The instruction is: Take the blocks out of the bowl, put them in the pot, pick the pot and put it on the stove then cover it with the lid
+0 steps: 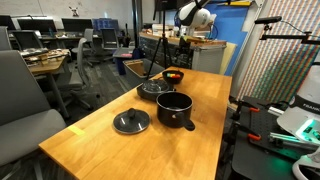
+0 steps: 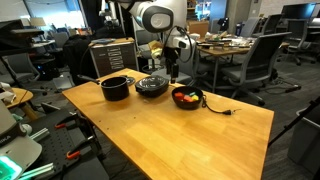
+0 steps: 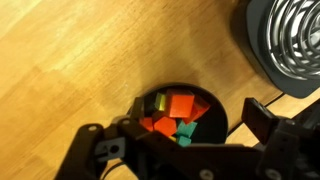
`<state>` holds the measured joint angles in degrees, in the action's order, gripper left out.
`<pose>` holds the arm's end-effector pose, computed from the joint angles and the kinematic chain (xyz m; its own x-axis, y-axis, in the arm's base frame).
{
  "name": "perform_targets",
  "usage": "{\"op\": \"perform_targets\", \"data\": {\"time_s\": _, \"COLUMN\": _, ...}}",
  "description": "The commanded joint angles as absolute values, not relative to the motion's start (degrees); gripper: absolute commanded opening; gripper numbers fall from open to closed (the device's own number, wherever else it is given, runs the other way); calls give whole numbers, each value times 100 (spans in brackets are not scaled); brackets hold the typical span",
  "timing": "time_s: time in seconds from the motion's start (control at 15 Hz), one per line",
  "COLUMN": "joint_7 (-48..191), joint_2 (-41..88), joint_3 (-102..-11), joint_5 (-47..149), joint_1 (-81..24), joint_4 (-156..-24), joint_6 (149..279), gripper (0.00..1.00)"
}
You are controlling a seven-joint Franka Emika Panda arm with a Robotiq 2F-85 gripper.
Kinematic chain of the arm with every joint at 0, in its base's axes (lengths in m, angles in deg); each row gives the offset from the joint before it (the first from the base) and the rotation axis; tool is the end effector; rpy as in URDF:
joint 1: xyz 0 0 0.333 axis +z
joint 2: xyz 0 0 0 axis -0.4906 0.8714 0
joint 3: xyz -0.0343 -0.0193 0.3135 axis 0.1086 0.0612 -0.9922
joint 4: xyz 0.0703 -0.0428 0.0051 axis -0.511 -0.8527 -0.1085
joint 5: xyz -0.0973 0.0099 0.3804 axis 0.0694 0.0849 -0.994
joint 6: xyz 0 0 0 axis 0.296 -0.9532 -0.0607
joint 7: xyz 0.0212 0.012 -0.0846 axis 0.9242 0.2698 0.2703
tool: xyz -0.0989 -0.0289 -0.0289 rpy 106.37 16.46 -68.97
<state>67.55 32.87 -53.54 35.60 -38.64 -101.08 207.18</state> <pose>0.6234 -0.1685 0.2942 0.8458 -0.5312 -0.0498 -0.5333 -0.8388 -0.1093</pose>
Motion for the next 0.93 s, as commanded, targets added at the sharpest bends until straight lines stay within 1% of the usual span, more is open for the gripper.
{"op": "perform_targets", "data": {"time_s": 0.0, "joint_7": 6294, "joint_2": 4044, "joint_3": -5255, "joint_5": 3594, "joint_1": -3854, "joint_4": -9460, "joint_6": 21126, "gripper": 100}}
{"op": "perform_targets", "data": {"time_s": 0.4, "joint_7": 6004, "joint_2": 5090, "joint_3": -5277, "joint_5": 3564, "joint_1": -3865, "joint_4": -8626, "joint_6": 21452, "gripper": 100}}
{"op": "perform_targets", "data": {"time_s": 0.67, "joint_7": 5765, "joint_2": 5626, "joint_3": -5305, "joint_5": 3528, "joint_1": -3860, "joint_4": -8060, "joint_6": 21310, "gripper": 100}}
{"op": "perform_targets", "data": {"time_s": 0.87, "joint_7": 5532, "joint_2": 5883, "joint_3": -5343, "joint_5": 3400, "joint_1": -3954, "joint_4": -7800, "joint_6": 20925, "gripper": 100}}
